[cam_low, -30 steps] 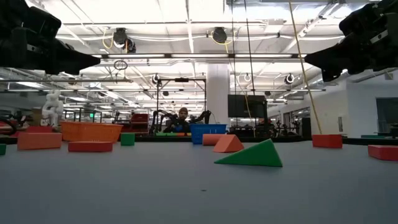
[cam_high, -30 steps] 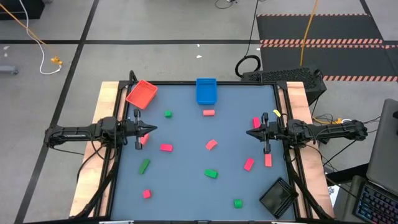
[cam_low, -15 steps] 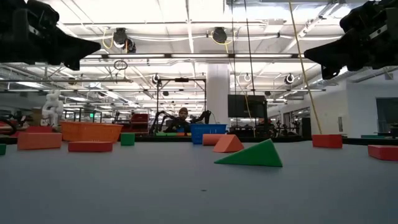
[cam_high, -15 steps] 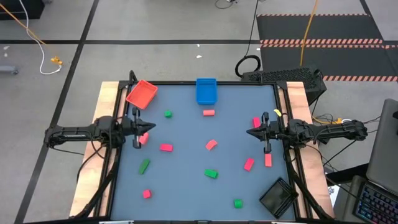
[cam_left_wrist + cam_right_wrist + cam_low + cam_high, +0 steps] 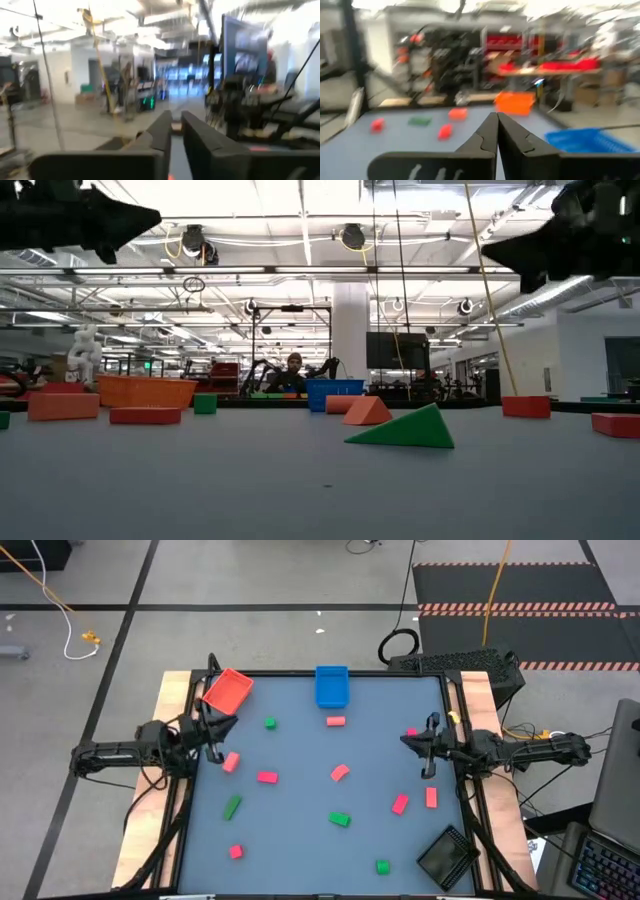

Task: Sort & place blocks by color
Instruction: Put the green block into the blue bin

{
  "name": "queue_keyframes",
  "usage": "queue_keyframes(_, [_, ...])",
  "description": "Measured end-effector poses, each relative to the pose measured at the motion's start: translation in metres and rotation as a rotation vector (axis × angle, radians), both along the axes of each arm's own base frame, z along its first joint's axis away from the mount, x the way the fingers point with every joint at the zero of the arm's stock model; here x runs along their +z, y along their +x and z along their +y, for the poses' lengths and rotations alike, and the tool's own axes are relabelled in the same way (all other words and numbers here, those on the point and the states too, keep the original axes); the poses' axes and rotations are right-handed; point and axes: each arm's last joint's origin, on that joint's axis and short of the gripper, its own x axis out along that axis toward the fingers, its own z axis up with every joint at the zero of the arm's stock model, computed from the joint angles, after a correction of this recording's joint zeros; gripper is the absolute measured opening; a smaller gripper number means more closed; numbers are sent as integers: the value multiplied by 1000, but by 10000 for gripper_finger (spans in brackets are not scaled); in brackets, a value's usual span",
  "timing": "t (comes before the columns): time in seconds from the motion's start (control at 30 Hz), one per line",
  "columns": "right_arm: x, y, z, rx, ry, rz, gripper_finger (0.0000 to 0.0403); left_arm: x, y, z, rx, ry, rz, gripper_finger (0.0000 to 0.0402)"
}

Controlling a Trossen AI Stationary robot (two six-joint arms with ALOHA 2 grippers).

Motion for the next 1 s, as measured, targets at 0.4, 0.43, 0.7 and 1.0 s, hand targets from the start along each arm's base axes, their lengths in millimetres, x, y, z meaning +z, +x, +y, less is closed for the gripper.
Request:
queue_keyframes(0.4, [19,-6,-2,-67,26,-210,145,52,43,9,161,-43,368,277])
queue_keyframes(0.43, [19,-6,-3,-78,31,-209,157,55,48,11,173,-50,406,287])
queue_keyframes(0.7, [16,-2,-3,-89,54,-169,244,66,92,32,199,-152,604,297])
queue_keyframes(1.0, [22,16,-2,-88,36,-104,299,27,102,63,283,-351,956,240])
